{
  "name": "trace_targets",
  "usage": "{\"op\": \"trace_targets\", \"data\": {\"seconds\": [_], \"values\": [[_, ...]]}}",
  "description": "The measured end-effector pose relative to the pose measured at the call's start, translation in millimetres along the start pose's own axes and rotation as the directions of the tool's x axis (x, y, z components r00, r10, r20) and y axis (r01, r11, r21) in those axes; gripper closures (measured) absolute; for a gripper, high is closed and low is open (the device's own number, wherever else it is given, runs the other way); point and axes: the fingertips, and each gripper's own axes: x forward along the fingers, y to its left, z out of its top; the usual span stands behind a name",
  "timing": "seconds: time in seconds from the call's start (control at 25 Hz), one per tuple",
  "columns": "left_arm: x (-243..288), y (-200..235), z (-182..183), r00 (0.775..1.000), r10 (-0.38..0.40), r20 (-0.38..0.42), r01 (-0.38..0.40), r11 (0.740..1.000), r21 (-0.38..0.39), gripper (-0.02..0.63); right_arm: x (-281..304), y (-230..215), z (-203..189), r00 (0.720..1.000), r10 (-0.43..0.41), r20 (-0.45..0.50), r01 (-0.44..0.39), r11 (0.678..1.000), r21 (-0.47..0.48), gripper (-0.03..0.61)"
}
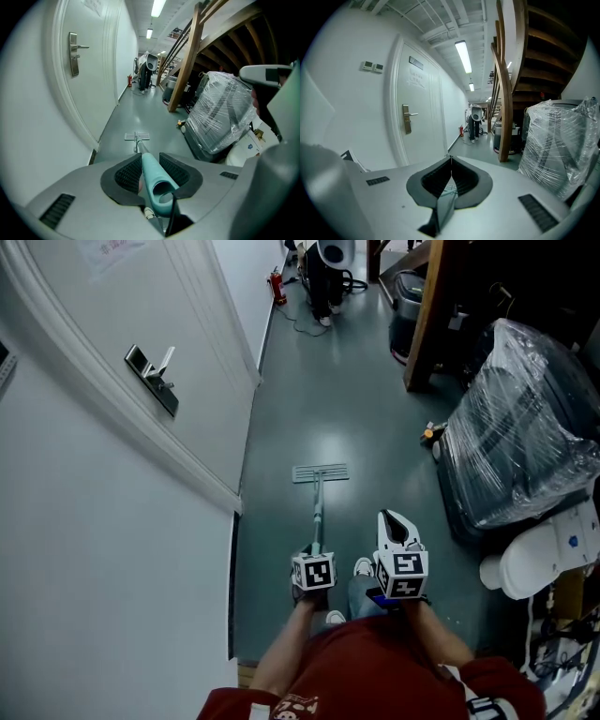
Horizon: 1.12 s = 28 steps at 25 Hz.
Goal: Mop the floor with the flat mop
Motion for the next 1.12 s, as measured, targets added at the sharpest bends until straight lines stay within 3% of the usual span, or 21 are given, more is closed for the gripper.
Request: {"op": "trace_targets", "data": {"seconds": [0.76,1.12], "values": [[102,-28,175,1.000,0.010,-0.021,-0.010,1.000,-0.011,0.482,157,-110,79,1.000,0.013,-0.004,-0.012,0.998,0.066,0.560],[156,-38,259,0.999,0.041,-0.018,-0.042,0.999,-0.023,0.482,236,-172,122,1.000,0.018,0.010,-0.018,0.999,0.049,0.560]]}}
